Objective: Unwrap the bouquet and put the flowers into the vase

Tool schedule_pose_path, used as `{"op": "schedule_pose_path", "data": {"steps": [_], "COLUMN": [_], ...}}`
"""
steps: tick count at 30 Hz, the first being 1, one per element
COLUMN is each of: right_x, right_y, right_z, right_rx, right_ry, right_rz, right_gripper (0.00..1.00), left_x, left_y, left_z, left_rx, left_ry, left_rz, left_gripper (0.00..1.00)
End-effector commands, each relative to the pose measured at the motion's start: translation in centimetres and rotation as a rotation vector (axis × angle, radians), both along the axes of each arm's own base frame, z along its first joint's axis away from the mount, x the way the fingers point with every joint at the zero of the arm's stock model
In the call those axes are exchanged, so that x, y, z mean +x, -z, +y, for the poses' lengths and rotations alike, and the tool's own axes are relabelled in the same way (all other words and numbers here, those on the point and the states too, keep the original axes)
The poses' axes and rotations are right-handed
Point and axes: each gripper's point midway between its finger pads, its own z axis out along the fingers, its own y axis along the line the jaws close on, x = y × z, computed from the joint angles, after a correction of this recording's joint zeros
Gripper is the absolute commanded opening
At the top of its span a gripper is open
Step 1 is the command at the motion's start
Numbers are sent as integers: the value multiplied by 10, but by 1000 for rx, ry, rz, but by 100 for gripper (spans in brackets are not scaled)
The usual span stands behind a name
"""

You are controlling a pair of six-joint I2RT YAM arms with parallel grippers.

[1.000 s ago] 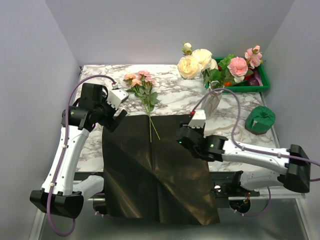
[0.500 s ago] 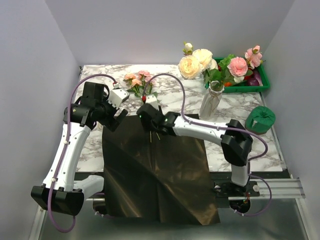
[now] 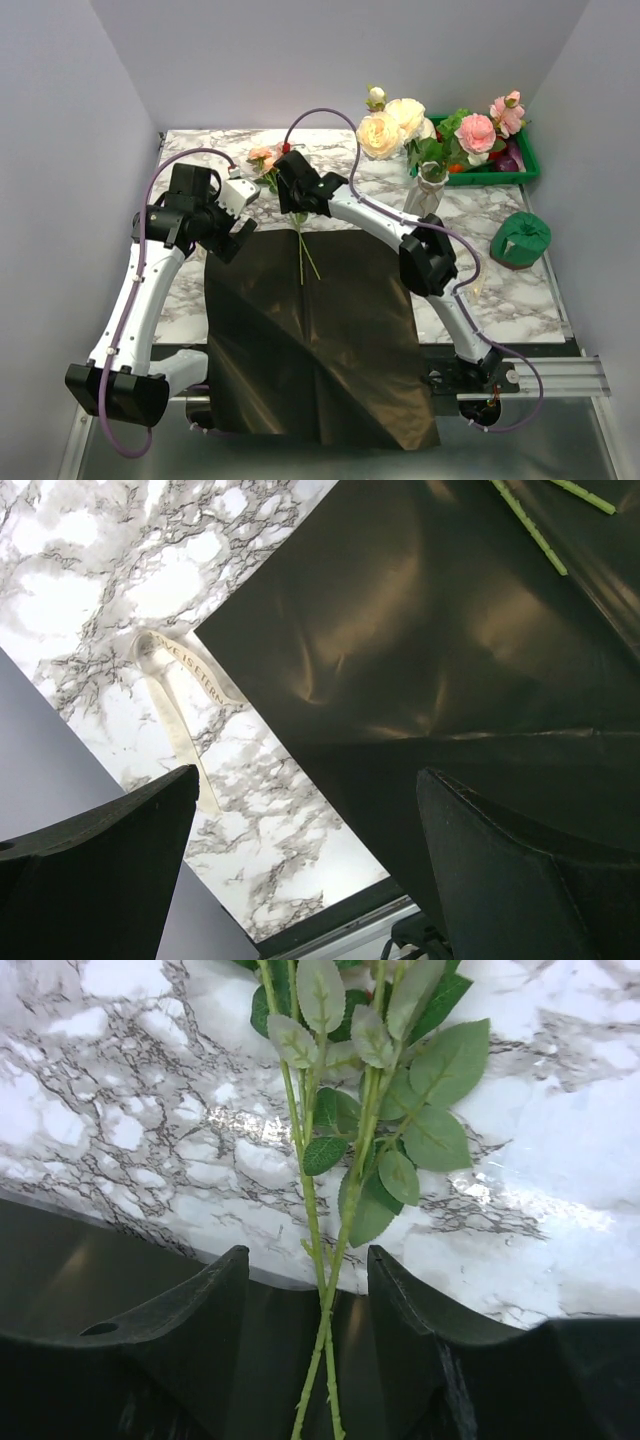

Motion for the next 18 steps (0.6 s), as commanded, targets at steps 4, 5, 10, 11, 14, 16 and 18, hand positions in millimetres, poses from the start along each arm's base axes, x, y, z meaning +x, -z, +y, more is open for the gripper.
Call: {"op": "schedule_pose_path", "data": {"steps": [4,5,10,11,14,16,18], "right_x": [5,7,3,1,0,1,2], "right_y": [40,39,65,68,77,79,79], "right_z": [-10,-10,-23,-25,-26,-24,-24], "right_rx": [-34,-32,-86,-94,-103,-100,-98], "right_ry": [2,5,42,46,49,45,45], "right_rz": [140,144,211,219,233,235,235], "right_gripper": [57,56,53,53,53,53,53], "left_x": [7,8,10,9,9,9,8], "left_y": [1,2,4,6,7,9,10], "left_z": [-1,-1,0,0,0,1,2], "left_rx": [-10,-10,-11,-12,-15,-14,-13], "left_ry": [6,6,4,3,2,2,-1], "left_rz": [-8,-6,-7,-5,-9,-11,-13], "left_gripper": [99,99,99,99,99,99,99]}}
